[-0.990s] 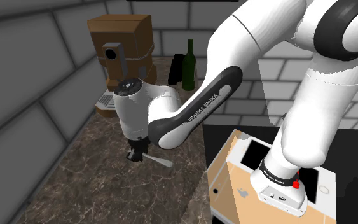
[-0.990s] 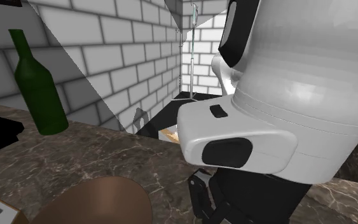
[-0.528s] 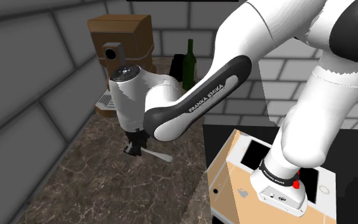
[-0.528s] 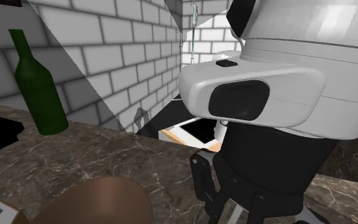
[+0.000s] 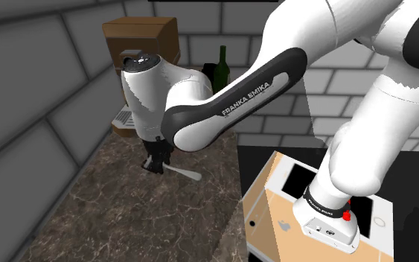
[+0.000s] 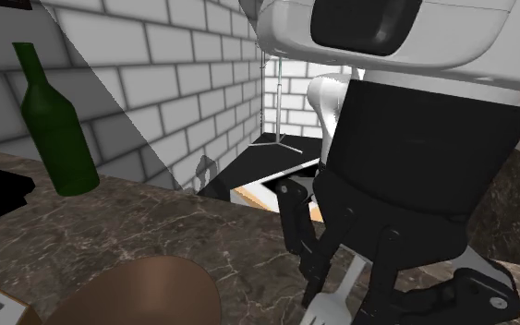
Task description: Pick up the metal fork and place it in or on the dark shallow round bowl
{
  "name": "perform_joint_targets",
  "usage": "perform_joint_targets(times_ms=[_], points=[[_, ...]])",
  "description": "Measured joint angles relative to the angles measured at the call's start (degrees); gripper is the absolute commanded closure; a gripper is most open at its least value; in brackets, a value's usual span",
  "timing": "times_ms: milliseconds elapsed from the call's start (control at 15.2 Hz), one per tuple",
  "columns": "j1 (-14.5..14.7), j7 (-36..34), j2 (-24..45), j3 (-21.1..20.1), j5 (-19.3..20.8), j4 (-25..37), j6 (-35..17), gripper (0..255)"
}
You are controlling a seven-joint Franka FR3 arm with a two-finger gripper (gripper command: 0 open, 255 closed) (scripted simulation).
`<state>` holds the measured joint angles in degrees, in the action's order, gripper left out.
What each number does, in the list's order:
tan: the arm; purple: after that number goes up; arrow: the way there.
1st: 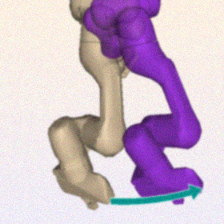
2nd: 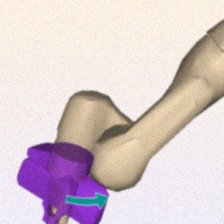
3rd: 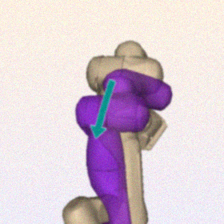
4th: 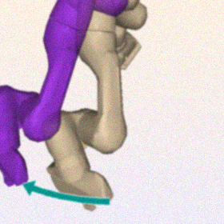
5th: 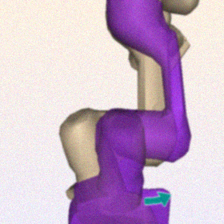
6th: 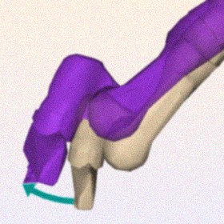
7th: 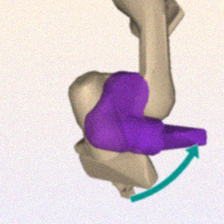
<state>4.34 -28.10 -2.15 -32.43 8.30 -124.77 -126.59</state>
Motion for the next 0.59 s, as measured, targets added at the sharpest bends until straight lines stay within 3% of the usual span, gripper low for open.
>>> perform_joint_targets(times_ms=[198, 594], points=[[-0.2, 0.8, -0.3, 0.2, -0.3, 0.9, 1.1, 255], [-3.5, 5.8, 5.4, 3.6, 2.6, 5.9, 0.5, 255]])
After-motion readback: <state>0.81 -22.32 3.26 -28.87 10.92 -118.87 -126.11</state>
